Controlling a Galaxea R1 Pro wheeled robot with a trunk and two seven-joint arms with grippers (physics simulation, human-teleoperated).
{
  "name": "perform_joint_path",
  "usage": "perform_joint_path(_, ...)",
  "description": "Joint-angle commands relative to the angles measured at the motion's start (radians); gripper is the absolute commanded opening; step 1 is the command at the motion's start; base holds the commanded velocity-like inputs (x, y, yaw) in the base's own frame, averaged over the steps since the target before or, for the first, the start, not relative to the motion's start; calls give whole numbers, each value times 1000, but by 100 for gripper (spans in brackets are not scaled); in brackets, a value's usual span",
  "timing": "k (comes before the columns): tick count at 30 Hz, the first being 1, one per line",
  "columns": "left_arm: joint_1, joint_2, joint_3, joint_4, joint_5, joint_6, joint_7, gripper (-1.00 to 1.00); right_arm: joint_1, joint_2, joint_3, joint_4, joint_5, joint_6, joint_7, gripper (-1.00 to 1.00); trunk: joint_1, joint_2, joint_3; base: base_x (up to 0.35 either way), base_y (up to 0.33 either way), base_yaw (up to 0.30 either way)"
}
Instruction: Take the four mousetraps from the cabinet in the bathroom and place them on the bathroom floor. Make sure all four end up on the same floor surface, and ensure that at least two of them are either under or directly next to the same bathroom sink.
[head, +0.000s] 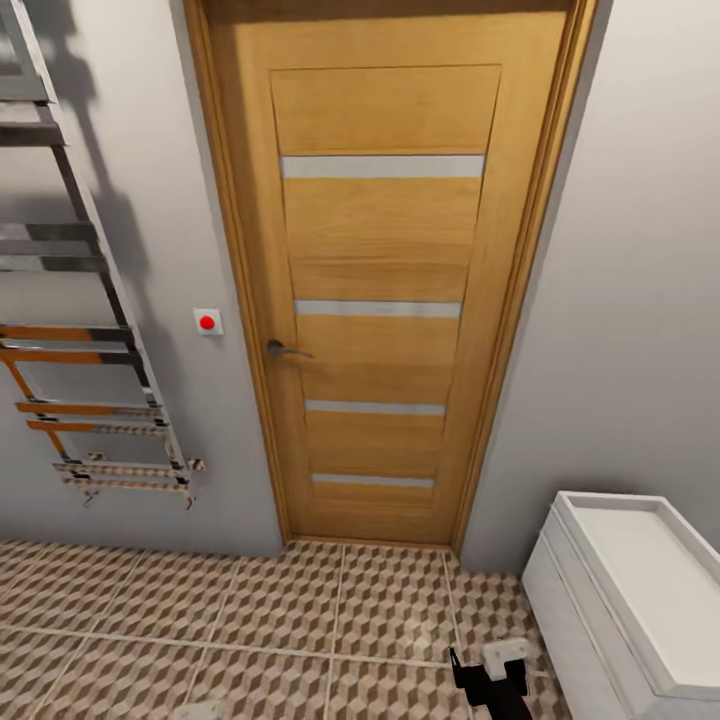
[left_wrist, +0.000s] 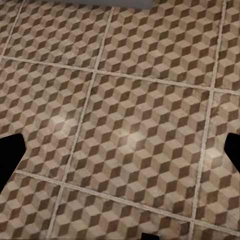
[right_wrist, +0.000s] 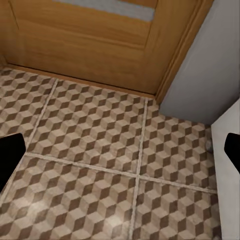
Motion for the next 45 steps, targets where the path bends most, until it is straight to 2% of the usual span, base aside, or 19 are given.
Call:
perform_joint_path(1, -2, -1, -8, 4, 5, -5, 2, 100, -1, 0, 9, 1, -7, -3, -4, 100, 1, -2, -2, 0, 0, 286)
perform_joint_path(45, -2, -1, -8, 4, 5, -4, 2, 100, -1, 0, 10, 1, -7, -2, -4, 100, 1, -2, -2, 0, 0, 287)
